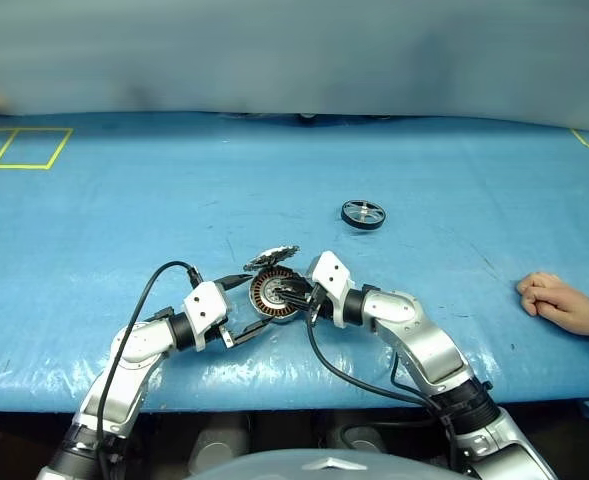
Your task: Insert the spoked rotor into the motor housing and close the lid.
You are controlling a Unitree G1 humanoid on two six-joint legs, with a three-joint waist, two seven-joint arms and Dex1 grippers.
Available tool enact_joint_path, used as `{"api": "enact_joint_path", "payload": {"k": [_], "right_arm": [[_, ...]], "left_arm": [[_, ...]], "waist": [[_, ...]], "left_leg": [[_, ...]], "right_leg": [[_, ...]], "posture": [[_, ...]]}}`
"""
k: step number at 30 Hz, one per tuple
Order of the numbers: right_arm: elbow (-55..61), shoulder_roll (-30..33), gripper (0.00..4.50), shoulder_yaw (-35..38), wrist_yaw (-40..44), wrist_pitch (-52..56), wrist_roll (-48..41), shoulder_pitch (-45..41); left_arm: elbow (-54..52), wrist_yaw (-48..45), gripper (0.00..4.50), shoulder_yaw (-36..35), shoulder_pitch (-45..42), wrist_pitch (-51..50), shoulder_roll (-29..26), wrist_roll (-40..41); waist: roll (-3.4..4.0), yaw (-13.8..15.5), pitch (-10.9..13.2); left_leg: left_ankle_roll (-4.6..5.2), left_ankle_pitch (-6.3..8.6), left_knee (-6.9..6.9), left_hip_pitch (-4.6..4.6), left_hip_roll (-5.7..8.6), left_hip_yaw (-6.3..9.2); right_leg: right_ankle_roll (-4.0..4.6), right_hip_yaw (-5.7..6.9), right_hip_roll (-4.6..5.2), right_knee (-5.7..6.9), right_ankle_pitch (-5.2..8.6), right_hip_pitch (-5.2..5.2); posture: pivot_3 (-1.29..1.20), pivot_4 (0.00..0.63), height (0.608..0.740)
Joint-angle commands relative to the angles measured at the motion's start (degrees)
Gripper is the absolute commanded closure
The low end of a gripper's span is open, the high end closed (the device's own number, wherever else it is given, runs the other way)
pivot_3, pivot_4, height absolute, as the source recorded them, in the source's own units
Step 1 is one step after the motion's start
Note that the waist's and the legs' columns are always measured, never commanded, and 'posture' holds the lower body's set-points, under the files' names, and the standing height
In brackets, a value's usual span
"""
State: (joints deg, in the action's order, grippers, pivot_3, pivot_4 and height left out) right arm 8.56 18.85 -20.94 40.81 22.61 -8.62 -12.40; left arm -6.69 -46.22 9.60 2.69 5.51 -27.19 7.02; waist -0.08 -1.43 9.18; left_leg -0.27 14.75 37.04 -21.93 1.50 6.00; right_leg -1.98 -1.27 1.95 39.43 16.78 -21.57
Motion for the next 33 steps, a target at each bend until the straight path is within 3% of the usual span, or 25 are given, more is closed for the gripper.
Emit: {"api": "enact_joint_path", "payload": {"k": [1,15,22,33], "right_arm": [[-0.26,-0.85,3.52,-0.34,-0.22,-1.33,0.75,-1.21],[0.53,-2.05,3.52,-0.93,0.12,-1.82,1.65,-1.34],[-0.16,-2.33,3.52,-1.82,-0.01,-2.52,2.95,-1.64],[0.44,-2.82,3.52,-1.9,0.63,-2.26,3.57,-2.37]], "left_arm": [[-0.64,0.58,0.17,-0.01,-0.17,0.81,0.16,-0.11],[-2.35,-1.35,0.17,-0.08,-0.24,-0.62,0.06,3.29],[1.0,-1.46,0.17,1.61,-0.8,5.59,-0.22,-0.97],[-0.34,0.08,0.17,-1.29,2.66,8.39,-0.99,0.97]], "waist": [[0.01,-0.15,0.0],[0.0,-0.16,0.0],[0.01,-0.15,0.0],[0.01,-0.21,0.0]], "left_leg": [[0.0,0.0,0.0,0.0,0.0,0.0],[0.0,0.0,0.0,0.0,-0.01,0.0],[0.0,0.0,0.0,0.01,0.0,0.0],[0.0,0.0,0.0,0.01,0.0,0.0]], "right_leg": [[0.0,0.0,0.0,0.0,0.0,0.0],[0.0,0.0,0.01,0.01,0.0,-0.01],[0.0,0.0,0.01,0.01,0.0,-0.01],[0.0,-0.01,0.02,0.02,0.0,-0.02]], "posture": [[0.0,0.15,0.74],[0.0,0.15,0.74],[0.0,0.15,0.74],[0.0,0.15,0.74]]}}
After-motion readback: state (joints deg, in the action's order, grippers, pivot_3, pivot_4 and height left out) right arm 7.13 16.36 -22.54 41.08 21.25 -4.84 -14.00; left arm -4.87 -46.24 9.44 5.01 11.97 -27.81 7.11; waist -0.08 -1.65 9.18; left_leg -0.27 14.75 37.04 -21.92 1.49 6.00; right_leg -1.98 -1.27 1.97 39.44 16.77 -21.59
